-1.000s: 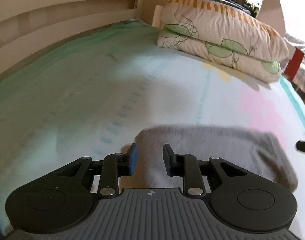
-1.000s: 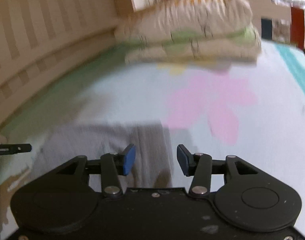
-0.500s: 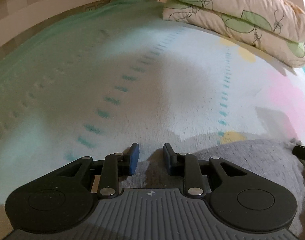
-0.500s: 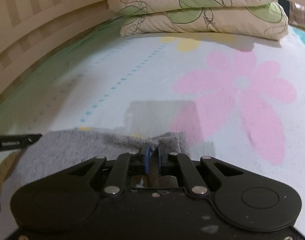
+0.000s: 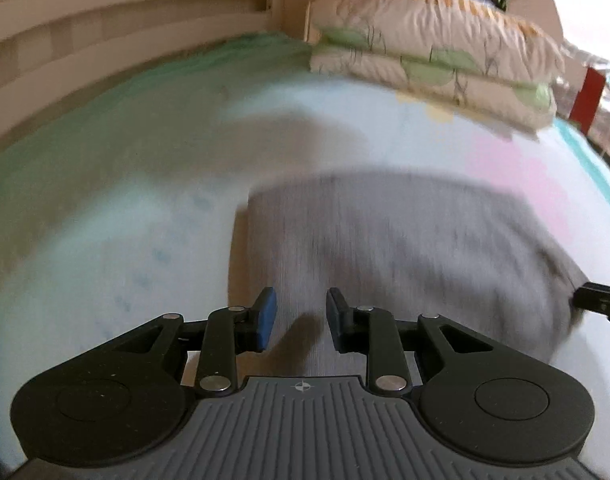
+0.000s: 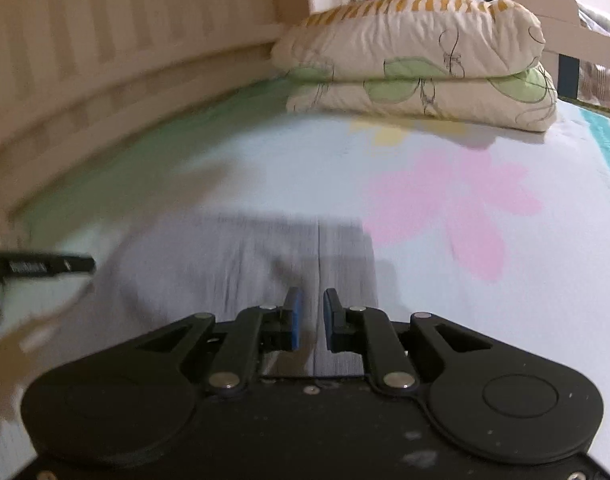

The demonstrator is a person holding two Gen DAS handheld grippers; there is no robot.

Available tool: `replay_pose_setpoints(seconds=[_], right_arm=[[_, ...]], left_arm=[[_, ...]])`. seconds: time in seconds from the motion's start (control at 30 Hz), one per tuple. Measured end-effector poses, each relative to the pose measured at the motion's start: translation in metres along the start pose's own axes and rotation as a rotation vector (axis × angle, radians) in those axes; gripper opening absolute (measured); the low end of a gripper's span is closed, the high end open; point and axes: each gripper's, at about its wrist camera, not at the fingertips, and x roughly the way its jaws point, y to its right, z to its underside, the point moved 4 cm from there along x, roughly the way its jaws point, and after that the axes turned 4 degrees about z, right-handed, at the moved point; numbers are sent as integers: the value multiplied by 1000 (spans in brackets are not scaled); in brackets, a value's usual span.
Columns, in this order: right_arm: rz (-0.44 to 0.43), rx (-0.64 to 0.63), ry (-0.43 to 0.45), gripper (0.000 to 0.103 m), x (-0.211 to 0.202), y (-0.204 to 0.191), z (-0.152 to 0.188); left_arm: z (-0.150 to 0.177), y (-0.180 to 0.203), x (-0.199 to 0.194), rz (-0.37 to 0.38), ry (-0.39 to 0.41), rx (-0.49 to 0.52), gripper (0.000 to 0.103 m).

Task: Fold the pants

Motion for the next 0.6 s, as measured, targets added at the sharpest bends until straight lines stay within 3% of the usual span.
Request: replay_pose_setpoints(seconds=[0.1,0.23,0.33,0.47,0.6], right_arm=[[39,-29,-20,13,11,1,22],[58,-19,-18,14,8,-2,13],[50,-14,13,18,-13,-7,6],[42,2,59,25,-49,-19,7],[45,27,61,31,-73,-35,15]], left_arm=[[22,-1,11,-31,-30,26,27],[18,3,-1,-52,-23,27,27],[17,6,-29,-51,29,-21,27],[26,32,-56,-44,51,21,28],[37,61,-81,-124,64,78,29]])
